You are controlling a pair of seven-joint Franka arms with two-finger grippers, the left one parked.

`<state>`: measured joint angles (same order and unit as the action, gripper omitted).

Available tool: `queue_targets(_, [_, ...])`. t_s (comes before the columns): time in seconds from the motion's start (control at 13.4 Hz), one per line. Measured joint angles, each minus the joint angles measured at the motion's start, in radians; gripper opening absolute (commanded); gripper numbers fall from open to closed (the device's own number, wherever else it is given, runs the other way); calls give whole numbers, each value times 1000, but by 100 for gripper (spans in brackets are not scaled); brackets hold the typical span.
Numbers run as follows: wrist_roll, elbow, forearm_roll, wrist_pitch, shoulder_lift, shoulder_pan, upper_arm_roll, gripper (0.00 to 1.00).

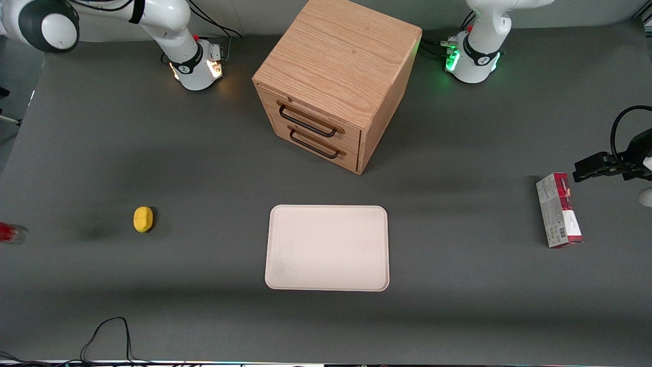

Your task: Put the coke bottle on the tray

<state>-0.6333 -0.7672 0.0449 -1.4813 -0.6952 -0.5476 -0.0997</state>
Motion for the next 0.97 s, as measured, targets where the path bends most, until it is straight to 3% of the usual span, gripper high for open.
queue_targets(0.3, [-1,-3,-3,136,160,-1,-4,12])
queue_targets(0.6, [8,-7,-25,164,188,25,-15,12])
queue_targets(0.74, [44,-7,-38,164,195,98,-19,12])
queue_targets(0.97, [173,-7,-41,164,198,280,-25,12])
